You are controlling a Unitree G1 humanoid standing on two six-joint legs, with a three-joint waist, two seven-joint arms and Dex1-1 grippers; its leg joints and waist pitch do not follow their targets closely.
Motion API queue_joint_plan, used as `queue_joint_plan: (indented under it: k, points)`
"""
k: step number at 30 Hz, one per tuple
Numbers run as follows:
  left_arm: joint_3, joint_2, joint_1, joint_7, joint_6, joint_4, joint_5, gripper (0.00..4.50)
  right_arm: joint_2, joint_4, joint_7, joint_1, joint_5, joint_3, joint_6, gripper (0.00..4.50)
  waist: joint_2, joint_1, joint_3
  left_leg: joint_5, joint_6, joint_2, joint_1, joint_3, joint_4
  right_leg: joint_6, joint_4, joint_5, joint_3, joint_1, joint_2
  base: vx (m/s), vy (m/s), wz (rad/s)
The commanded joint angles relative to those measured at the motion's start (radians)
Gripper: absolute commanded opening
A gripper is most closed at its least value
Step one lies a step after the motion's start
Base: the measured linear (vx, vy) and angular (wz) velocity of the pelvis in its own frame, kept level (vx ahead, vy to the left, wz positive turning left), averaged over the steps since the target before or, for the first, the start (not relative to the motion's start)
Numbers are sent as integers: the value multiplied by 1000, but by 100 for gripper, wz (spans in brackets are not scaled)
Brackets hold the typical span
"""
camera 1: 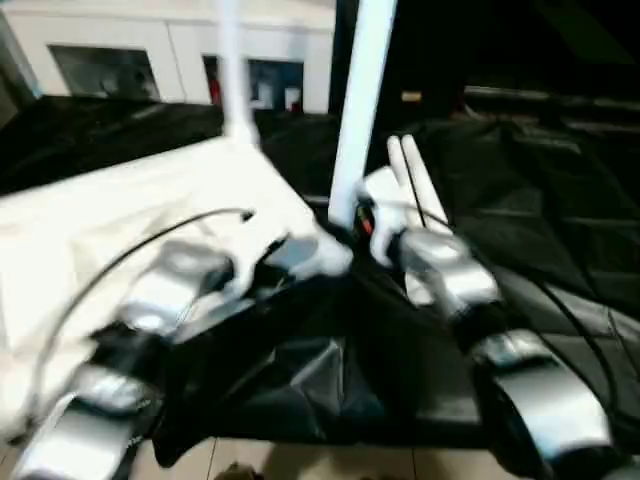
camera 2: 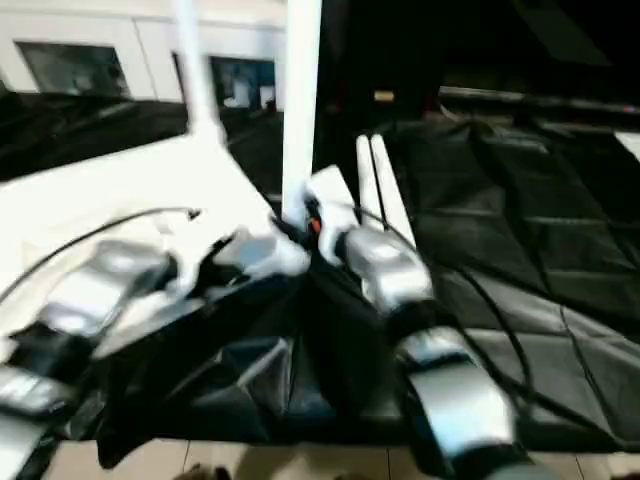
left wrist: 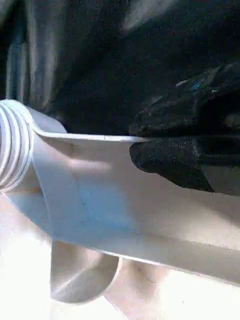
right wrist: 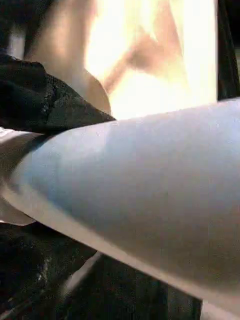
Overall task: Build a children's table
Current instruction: Pick table leg
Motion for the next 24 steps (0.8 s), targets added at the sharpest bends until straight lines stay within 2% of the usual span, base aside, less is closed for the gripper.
queue_joint_plan:
  k: [1, 2, 3, 5, 6, 7, 9, 10, 12, 13, 14, 18, 20, 23, 24]
  points:
    - [43, -81, -73, 151, 1, 47, 12, 0, 89, 194, -81, 68, -38, 41, 125, 189, 16, -3, -20, -586, -65, 42, 35, -41, -83, -76, -137, -677, 58, -14, -94, 0, 0, 0]
    - [43, -81, -73, 151, 1, 47, 12, 0, 89, 194, -81, 68, -38, 41, 125, 189, 15, -3, -18, -596, -64, 41, 38, -43, -88, -69, -140, -664, 52, -11, -91, 0, 0, 0]
    - [47, -101, -85, 192, -5, 75, 19, 0, 105, 203, -107, 60, -44, 37, 125, 189, 6, -3, -19, -592, -59, 40, 36, -43, -90, -63, -142, -659, 51, -8, -90, 0, 0, 0]
    - [54, -119, -95, 222, -5, 96, 18, 0, 118, 211, -124, 53, -53, 38, 123, 189, 10, 1, -24, -548, -50, 42, 28, -42, -100, -64, -140, -602, 55, 3, -93, 0, 0, 0]
    - [57, -131, -100, 240, -4, 108, 17, 0, 129, 216, -137, 49, -58, 36, 123, 189, 7, 2, -24, -540, -49, 42, 28, -41, -102, -66, -140, -589, 55, 2, -92, 0, 0, 0]
    - [56, -141, -101, 249, 2, 111, 18, 0, 140, 225, -151, 45, -55, 26, 125, 189, 9, 3, -21, -546, -50, 43, 32, -40, -103, -68, -142, -583, 58, -4, -92, 0, 0, 0]
    - [58, -144, -101, 251, 6, 111, 21, 0, 144, 232, -158, 43, -56, 20, 123, 189, 5, 4, -17, -569, -47, 41, 32, -43, -104, -61, -144, -610, 60, -7, -93, 0, 0, 0]
    - [58, -144, -100, 252, 7, 110, 23, 0, 146, 236, -161, 43, -56, 16, 121, 189, 9, 4, -18, -587, -49, 40, 33, -45, -105, -52, -147, -631, 60, -8, -94, 0, 0, 0]
    - [57, -136, -96, 246, -3, 115, 25, 0, 149, 243, -161, 40, -54, 10, 117, 189, 8, 3, -17, -600, -48, 40, 32, -48, -106, -45, -148, -645, 61, -9, -95, 0, 0, 0]
    - [57, -136, -96, 246, -3, 115, 25, 0, 149, 243, -161, 40, -54, 10, 117, 189, 16, 4, -20, -606, -50, 40, 34, -49, -106, -46, -148, -643, 60, -8, -95, 0, 0, 0]
    - [52, -127, -92, 234, -8, 115, 21, 0, 152, 241, -162, 32, -42, -10, 124, 189, 13, 2, -19, -620, -51, 40, 33, -50, -108, -45, -149, -638, 60, -10, -94, 0, 0, 0]
    - [50, -120, -91, 221, -15, 116, 19, 0, 153, 243, -171, 26, -55, -14, 111, 189, 17, 2, -20, -630, -56, 41, 33, -50, -112, -51, -149, -607, 60, -10, -93, 0, 0, 0]
    - [36, -113, -86, 184, -24, 101, 13, 0, 154, 245, -165, 24, -57, -26, 110, 189, 19, 2, -19, -644, -55, 39, 37, -50, -111, -49, -152, -621, 62, -14, -94, 0, 0, 0]
    - [28, -110, -83, 162, -28, 91, 8, 0, 154, 245, -162, 23, -52, -35, 114, 189, 18, 2, -19, -632, -51, 40, 32, -51, -113, -49, -151, -626, 62, -11, -97, 0, 0, 0]
    - [17, -105, -77, 135, -27, 73, 2, 0, 151, 246, -155, 21, -51, -38, 121, 189, 20, 3, -18, -637, -52, 41, 35, -50, -113, -50, -153, -625, 64, -14, -97, 0, 0, 0]
